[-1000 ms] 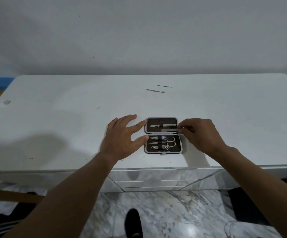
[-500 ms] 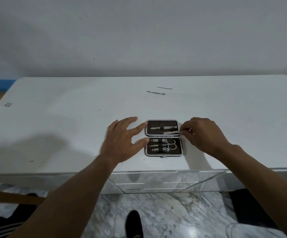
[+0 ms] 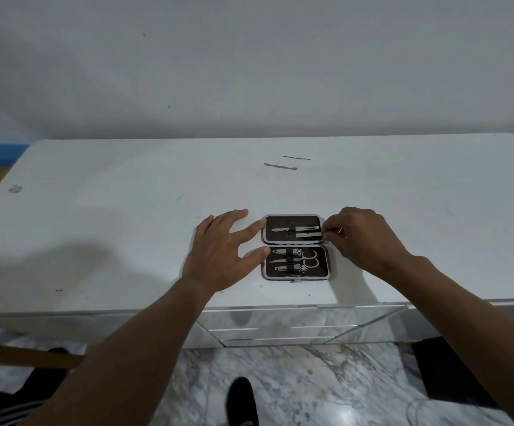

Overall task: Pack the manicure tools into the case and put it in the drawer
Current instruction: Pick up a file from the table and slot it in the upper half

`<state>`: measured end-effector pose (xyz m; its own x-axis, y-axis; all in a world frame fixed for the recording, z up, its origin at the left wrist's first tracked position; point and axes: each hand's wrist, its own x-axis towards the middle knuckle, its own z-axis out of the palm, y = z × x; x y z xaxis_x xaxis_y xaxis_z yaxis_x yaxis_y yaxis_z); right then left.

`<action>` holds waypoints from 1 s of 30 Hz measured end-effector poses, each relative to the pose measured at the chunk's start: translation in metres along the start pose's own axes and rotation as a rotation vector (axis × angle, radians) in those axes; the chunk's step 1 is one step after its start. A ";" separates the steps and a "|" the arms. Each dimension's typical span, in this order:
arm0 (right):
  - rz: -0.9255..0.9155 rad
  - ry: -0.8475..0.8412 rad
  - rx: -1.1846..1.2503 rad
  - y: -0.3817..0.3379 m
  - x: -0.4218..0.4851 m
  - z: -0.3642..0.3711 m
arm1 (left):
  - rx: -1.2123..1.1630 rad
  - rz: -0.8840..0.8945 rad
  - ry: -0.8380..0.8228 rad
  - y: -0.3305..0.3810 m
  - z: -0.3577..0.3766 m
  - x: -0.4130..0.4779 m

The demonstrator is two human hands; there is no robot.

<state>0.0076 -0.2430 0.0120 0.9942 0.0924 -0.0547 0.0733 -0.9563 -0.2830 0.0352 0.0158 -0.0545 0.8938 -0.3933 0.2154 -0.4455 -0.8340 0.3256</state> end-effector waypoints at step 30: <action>-0.154 -0.148 -0.078 -0.022 0.020 -0.001 | 0.004 0.003 -0.005 -0.001 0.000 0.001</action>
<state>0.0263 -0.2198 0.0181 0.9490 0.2727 -0.1580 0.2344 -0.9459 -0.2244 0.0365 0.0162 -0.0548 0.8928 -0.3976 0.2117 -0.4478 -0.8345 0.3212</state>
